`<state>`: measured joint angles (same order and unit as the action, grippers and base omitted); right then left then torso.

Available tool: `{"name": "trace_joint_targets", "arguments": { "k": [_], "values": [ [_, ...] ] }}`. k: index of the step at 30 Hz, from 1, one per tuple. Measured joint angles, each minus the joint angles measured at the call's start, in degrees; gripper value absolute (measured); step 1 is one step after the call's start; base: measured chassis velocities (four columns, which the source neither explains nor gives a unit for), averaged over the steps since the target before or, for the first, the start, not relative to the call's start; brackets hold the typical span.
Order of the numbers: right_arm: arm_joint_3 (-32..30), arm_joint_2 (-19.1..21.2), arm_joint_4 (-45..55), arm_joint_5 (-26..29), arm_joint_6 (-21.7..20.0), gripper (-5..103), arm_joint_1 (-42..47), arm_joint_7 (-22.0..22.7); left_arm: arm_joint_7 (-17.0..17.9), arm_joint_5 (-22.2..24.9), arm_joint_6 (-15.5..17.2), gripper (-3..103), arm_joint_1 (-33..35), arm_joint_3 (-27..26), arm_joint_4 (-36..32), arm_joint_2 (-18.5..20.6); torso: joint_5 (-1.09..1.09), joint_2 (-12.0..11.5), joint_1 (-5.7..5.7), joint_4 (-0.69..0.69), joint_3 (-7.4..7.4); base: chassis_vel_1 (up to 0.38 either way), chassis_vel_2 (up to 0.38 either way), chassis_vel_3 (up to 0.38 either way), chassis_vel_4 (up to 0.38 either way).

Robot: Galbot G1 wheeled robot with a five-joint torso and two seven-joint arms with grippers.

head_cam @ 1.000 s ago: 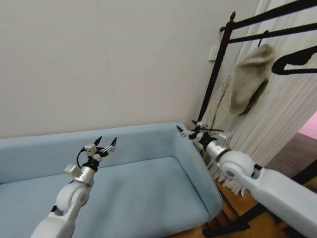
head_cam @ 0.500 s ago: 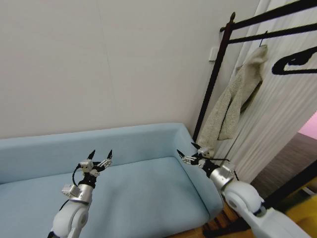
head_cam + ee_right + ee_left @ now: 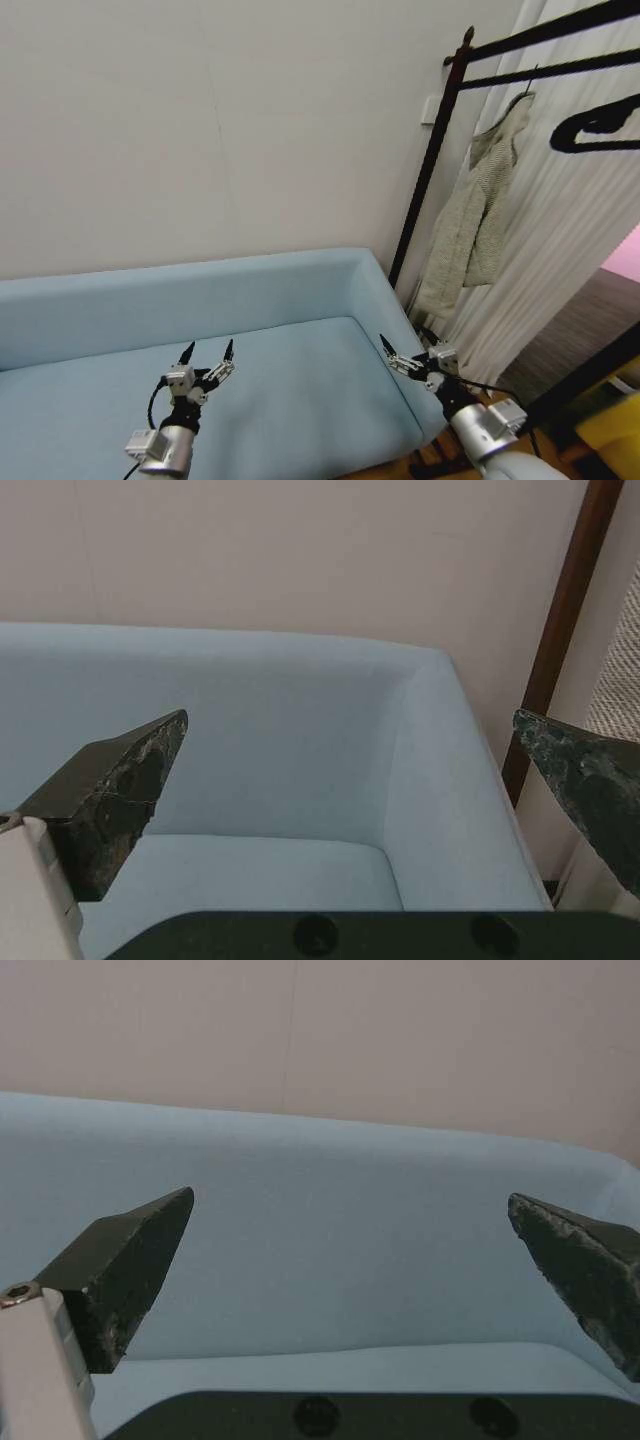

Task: Pick up the clothes from the sofa and hang them on the clothes hanger.

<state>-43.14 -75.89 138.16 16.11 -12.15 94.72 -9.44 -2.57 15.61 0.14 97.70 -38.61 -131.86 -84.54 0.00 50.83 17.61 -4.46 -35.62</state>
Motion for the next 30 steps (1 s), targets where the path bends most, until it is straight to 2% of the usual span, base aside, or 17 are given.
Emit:
{"name": "trace_joint_targets", "arguments": {
  "k": [4,30],
  "values": [
    [-0.2,-0.9,0.0,-0.1,-0.3,100,-0.2,0.0,0.3,-0.6,0.1,100,0.2,-0.6,0.0,0.6,-0.01,0.0,0.01,0.00,-0.01,0.000,0.000,0.000,0.000],
    [0.2,-0.3,-0.1,0.4,-0.3,100,-0.7,0.2,0.4,-0.4,0.2,100,-0.2,-0.5,0.3,0.9,0.00,0.0,0.01,0.00,-0.01,0.000,0.000,0.000,0.000]
  ]
}}
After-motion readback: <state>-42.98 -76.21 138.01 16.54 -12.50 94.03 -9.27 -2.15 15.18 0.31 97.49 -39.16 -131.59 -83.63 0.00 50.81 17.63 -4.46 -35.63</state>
